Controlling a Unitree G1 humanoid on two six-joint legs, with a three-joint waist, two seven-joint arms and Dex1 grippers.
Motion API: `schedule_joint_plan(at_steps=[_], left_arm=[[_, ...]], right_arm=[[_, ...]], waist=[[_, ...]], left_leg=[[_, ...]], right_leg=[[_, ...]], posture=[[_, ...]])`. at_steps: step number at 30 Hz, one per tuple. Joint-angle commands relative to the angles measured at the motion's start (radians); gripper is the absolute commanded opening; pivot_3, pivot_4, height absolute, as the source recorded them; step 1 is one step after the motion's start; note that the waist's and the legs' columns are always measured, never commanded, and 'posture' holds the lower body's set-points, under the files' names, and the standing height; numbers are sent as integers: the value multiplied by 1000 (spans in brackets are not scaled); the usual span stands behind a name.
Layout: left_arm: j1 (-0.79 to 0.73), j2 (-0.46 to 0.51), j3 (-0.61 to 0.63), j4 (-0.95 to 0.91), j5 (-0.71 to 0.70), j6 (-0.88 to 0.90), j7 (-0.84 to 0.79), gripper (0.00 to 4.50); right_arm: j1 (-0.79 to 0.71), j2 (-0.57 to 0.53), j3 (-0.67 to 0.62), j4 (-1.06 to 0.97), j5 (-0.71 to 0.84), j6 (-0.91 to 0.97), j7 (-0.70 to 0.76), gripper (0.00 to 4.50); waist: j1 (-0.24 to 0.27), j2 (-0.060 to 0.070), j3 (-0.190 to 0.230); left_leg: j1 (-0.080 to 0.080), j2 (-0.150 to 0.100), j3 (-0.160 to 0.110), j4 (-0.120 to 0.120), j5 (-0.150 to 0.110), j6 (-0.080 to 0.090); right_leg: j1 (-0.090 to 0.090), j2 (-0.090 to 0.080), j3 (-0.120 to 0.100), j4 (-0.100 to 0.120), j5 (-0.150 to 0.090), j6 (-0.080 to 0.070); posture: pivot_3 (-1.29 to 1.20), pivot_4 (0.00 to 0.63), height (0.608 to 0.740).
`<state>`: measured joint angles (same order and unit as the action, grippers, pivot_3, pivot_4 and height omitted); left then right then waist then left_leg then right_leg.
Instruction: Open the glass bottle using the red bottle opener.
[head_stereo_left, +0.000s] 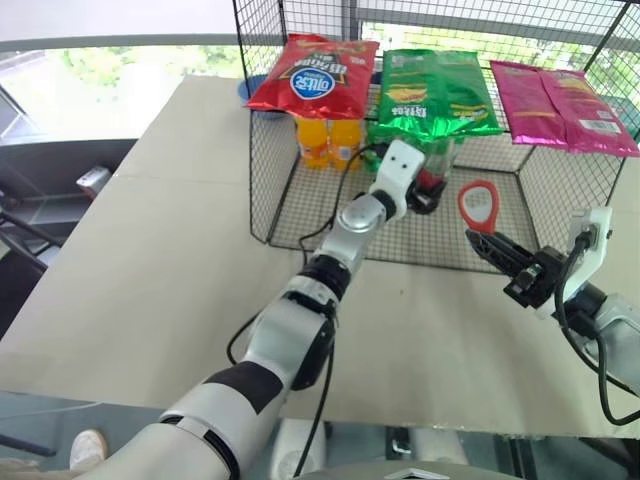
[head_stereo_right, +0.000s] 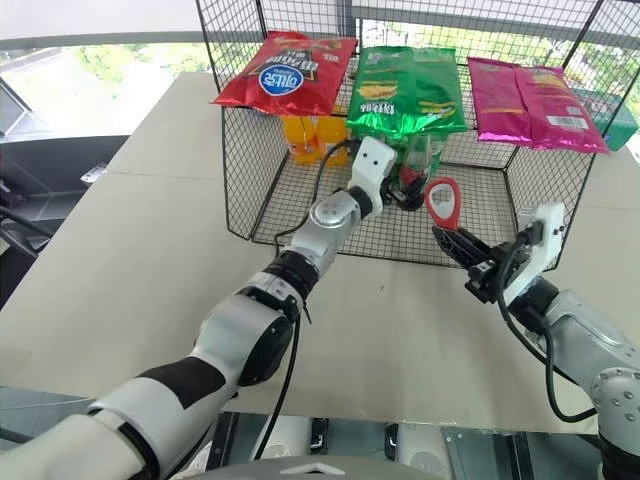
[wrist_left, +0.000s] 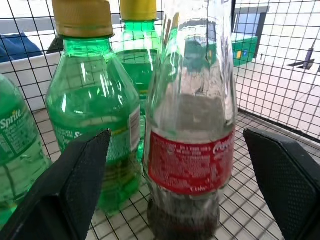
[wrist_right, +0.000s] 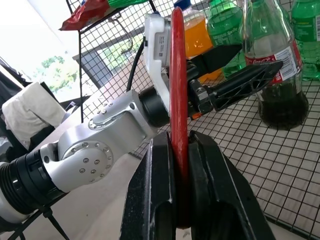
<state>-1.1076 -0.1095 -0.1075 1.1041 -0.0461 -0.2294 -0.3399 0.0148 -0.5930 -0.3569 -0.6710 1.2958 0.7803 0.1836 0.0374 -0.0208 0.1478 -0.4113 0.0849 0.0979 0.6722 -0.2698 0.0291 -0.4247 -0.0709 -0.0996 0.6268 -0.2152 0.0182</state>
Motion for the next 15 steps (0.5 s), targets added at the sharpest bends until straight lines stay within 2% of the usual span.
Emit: schedule_joint_plan(at_steps=[1,15], left_arm=[[-51,-15,20,28,17,-37,22,4401],[-104,-35,54,97,40,-49,7,4401]], right_arm=[[1,-13,-2,-46,13,-25,-7,0],[19,6,31,-72,-7,-53,-29,0]], waist=[[0,0,0],[0,0,0]], left_leg=[[-1,0,0,0,0,0],[-1,0,-1,1,0,0]], right_leg=[[0,0,0,0,0,0],[-1,0,-1,0,0,0]], posture=[[0,150,740],[0,150,740]])
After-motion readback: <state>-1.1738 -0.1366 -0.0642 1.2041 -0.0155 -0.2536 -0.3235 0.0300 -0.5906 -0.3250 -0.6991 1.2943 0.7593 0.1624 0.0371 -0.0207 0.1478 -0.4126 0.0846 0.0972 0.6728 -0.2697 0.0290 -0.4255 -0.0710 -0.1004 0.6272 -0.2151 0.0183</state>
